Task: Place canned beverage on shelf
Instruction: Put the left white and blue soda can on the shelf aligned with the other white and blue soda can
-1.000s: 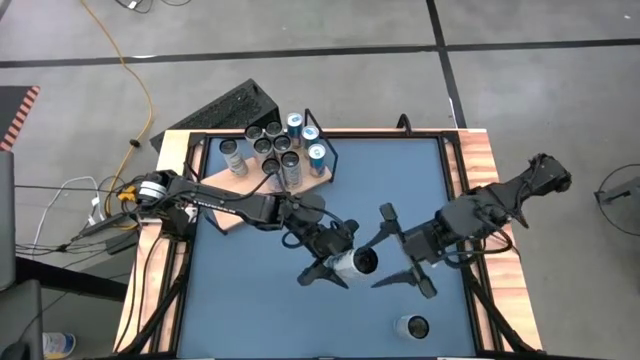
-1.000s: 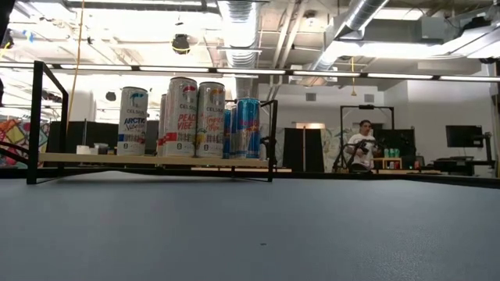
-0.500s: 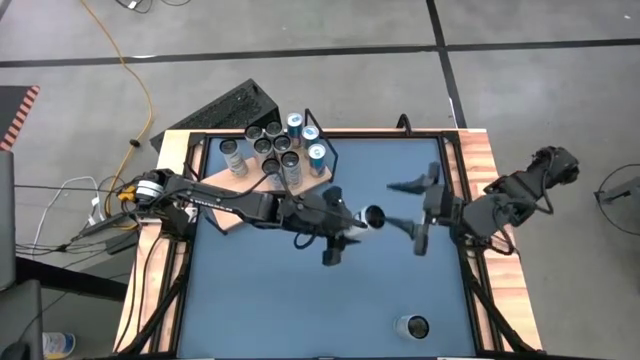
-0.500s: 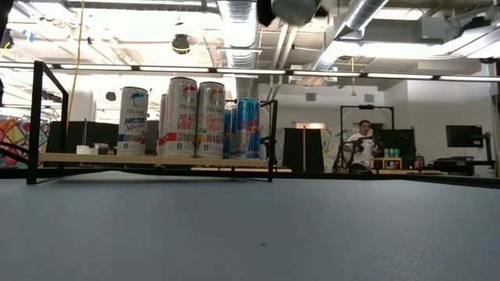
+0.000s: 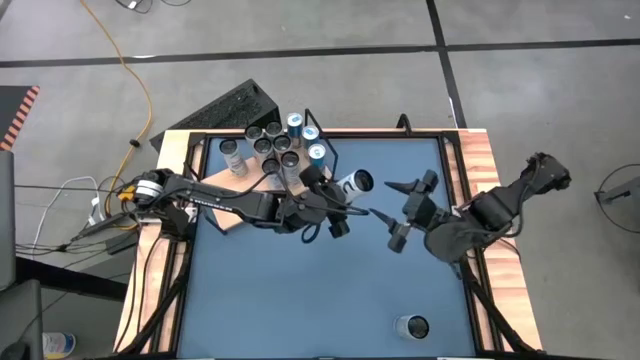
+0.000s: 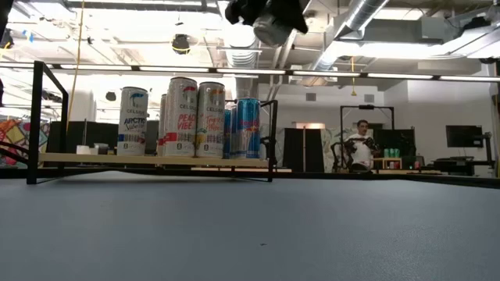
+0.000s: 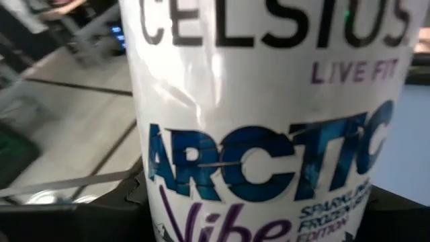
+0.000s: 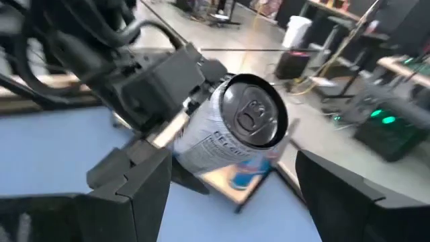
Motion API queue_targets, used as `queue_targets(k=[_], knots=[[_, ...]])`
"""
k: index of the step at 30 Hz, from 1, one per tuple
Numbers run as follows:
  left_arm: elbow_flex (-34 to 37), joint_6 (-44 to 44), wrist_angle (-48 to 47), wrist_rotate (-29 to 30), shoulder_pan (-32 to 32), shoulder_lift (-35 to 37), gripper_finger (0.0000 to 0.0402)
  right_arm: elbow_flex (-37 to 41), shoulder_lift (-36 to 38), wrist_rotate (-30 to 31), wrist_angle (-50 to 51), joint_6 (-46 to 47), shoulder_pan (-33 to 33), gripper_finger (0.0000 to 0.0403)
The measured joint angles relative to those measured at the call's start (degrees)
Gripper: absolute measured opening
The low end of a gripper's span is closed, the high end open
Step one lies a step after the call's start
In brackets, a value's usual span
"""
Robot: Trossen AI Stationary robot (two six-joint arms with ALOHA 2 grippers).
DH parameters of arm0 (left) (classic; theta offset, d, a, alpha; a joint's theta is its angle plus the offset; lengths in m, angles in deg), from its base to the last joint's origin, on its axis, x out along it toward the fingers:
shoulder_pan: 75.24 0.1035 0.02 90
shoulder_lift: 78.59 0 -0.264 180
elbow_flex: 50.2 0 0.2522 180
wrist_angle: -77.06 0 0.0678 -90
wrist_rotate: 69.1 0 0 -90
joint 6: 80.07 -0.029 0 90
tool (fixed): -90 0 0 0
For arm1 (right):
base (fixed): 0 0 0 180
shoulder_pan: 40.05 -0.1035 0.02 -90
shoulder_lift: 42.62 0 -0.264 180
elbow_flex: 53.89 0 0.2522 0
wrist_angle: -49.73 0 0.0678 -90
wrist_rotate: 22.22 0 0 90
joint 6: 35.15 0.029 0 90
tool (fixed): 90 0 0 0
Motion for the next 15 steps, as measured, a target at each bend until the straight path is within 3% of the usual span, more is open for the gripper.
queue_targets(k=[10,15], knots=[[0.0,-0.1,-5.2,6.7,-0.4,0.0,0.0240,0.0,-1.2,-1.8,-0.6,-7.5,2.1,0.0309],[0.0,-1.2,-5.9,9.6,-0.4,0.0,0.0240,0.0,-0.9,-4.1,-0.6,-7.6,2.4,0.0336]])
